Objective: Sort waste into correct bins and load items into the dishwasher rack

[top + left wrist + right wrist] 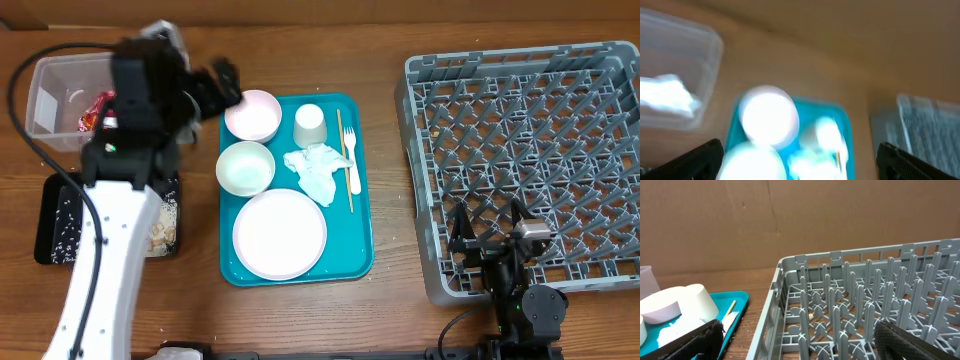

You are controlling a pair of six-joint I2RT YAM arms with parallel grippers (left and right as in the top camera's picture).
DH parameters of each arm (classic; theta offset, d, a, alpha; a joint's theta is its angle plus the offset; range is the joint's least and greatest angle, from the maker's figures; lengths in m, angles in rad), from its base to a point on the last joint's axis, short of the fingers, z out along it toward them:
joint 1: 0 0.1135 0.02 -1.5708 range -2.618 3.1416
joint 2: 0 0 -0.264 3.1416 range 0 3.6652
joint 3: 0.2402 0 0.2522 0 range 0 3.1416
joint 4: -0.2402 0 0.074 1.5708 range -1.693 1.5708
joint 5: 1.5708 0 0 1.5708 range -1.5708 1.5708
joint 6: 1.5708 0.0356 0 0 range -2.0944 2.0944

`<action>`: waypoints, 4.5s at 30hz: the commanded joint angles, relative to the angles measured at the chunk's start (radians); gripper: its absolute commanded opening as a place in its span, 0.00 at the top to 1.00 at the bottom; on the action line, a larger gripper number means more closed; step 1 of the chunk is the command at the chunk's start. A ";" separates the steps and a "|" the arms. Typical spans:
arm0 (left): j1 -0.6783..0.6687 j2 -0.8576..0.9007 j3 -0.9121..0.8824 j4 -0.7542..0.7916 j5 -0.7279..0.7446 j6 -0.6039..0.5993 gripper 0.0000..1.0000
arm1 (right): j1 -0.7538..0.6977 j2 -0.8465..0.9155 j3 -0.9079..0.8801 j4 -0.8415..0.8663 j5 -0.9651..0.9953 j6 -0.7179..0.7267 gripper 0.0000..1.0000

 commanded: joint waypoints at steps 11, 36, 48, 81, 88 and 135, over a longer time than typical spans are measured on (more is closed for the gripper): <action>-0.516 0.365 -0.004 -0.151 -0.280 -0.008 0.00 | -0.002 -0.007 -0.010 0.003 0.006 0.002 0.00; -0.505 0.691 -0.004 0.069 -0.417 -0.007 0.01 | -0.002 -0.007 -0.010 0.003 0.006 0.002 0.00; -0.505 0.691 -0.004 0.064 -0.414 -0.019 0.60 | -0.002 -0.007 -0.010 0.003 0.006 0.002 0.00; 0.254 0.335 -0.003 0.386 -0.397 0.016 0.89 | -0.002 -0.007 -0.010 0.003 0.006 0.002 0.00; 0.367 0.383 -0.003 0.393 -0.327 0.063 0.00 | -0.002 -0.007 -0.010 0.003 0.006 0.002 0.00; -0.627 -0.154 -0.355 -0.234 0.064 -0.270 0.00 | -0.002 -0.007 -0.010 0.003 0.006 0.002 0.00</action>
